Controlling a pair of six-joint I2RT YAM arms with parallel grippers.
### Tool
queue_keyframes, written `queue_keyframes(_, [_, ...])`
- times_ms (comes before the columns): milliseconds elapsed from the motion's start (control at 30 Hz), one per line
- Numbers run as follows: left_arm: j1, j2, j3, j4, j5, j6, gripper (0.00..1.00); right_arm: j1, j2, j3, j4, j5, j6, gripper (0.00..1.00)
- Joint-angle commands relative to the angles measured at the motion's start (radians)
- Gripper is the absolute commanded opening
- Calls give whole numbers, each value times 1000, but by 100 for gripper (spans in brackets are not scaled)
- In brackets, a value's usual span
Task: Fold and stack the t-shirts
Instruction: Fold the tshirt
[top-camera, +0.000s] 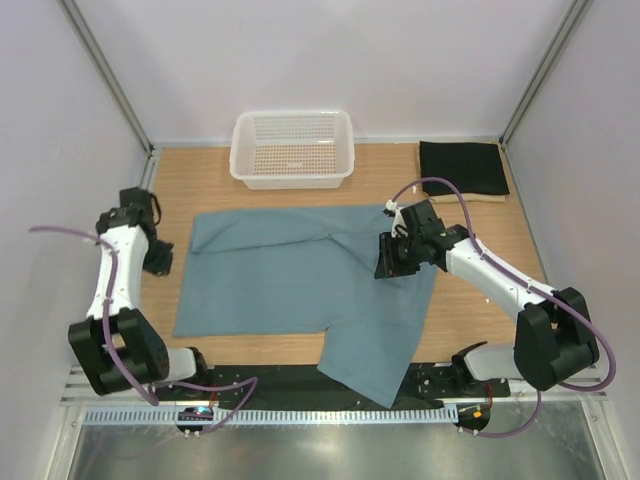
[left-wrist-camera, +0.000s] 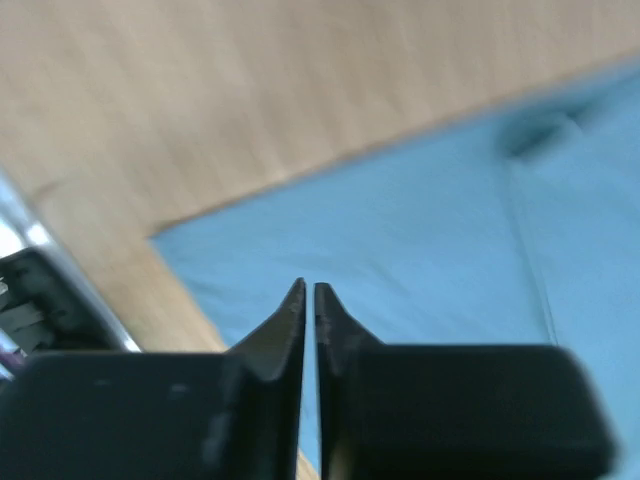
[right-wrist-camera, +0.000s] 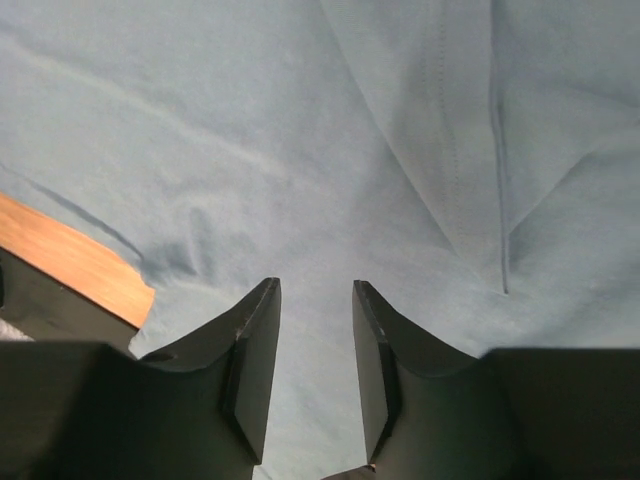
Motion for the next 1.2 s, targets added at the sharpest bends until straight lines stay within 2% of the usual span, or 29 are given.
queue_keyframes(0, [-175, 128, 89, 190, 134, 168, 11, -28, 10, 53, -19, 60, 0, 42])
queue_keyframes(33, [-238, 161, 104, 252, 157, 194, 15, -43, 13, 53, -19, 41, 7, 44])
queue_keyframes(67, [-258, 192, 142, 274, 205, 213, 22, -92, 17, 49, -14, 27, 27, 45])
queue_keyframes(133, [-283, 294, 179, 322, 259, 271, 27, -147, 31, 39, -5, -9, 47, 52])
queue_keyframes(233, [-287, 412, 276, 301, 305, 346, 31, -256, 54, 22, 16, -77, 75, 58])
queue_keyframes(367, [-287, 453, 298, 281, 322, 435, 31, -293, 100, 50, 74, -118, 69, 63])
queue_keyframes(400, [-286, 453, 293, 291, 367, 449, 32, -293, 114, 59, 85, -132, 76, 64])
queue_keyframes(533, [-286, 456, 270, 304, 408, 489, 32, -293, 207, 101, 183, -169, 121, 63])
queue_keyframes(667, [-286, 485, 270, 310, 449, 497, 30, -292, 286, 144, 237, -198, 133, 51])
queue_keyframes(733, [-286, 489, 247, 322, 454, 485, 27, -281, 321, 173, 291, -218, 136, 49])
queue_keyframes(867, [-280, 503, 233, 313, 448, 488, 23, -266, 408, 284, 219, -197, 115, 46])
queue_keyframes(1000, [-246, 485, 212, 316, 464, 474, 23, -252, 418, 279, 274, -209, 113, 46])
queue_keyframes(1167, [-169, 468, 179, 337, 533, 442, 24, -230, 461, 322, 252, -194, 113, 47])
